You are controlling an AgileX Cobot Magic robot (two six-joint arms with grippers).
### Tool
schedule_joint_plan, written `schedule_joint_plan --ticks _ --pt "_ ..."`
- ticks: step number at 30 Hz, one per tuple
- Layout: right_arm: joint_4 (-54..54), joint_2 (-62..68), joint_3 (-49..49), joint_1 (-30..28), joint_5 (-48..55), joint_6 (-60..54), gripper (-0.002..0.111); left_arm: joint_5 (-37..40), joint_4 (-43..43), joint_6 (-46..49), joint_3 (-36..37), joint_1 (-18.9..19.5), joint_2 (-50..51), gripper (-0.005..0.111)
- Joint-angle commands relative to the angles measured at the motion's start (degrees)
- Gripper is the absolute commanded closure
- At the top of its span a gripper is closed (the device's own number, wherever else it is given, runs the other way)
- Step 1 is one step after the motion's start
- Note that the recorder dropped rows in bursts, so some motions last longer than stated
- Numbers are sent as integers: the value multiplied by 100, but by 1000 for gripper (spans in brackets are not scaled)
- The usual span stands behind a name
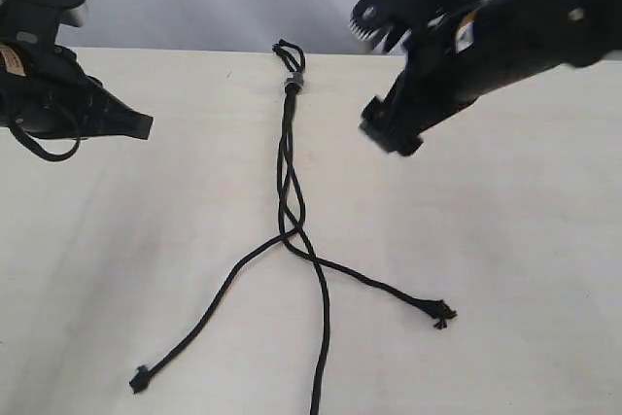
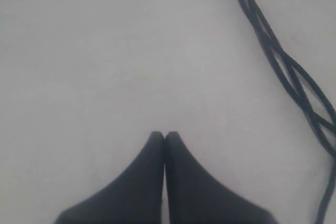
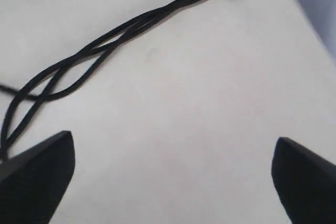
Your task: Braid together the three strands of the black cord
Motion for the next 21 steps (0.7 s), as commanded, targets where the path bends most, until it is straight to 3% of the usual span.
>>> schedule_joint_plan --ticks 1,5,11,15,21 --pt "-24 -670 192 -756 -120 443 14 129 -634 -49 27 -683 -44 106" --pt "4 -826 721 -1265 -652 611 14 130 -900 -49 27 -1774 195 101" --pt "4 -802 1297 -1411 -2130 601 14 -95 -900 -505 -240 -3037 1193 77" --pt "4 -802 1336 -1411 -2229 601 14 102 -889 -505 -667 -3500 1880 76" --pt "4 -802 1335 -1411 -2218 601 14 821 -889 -675 -1195 -3705 2618 76"
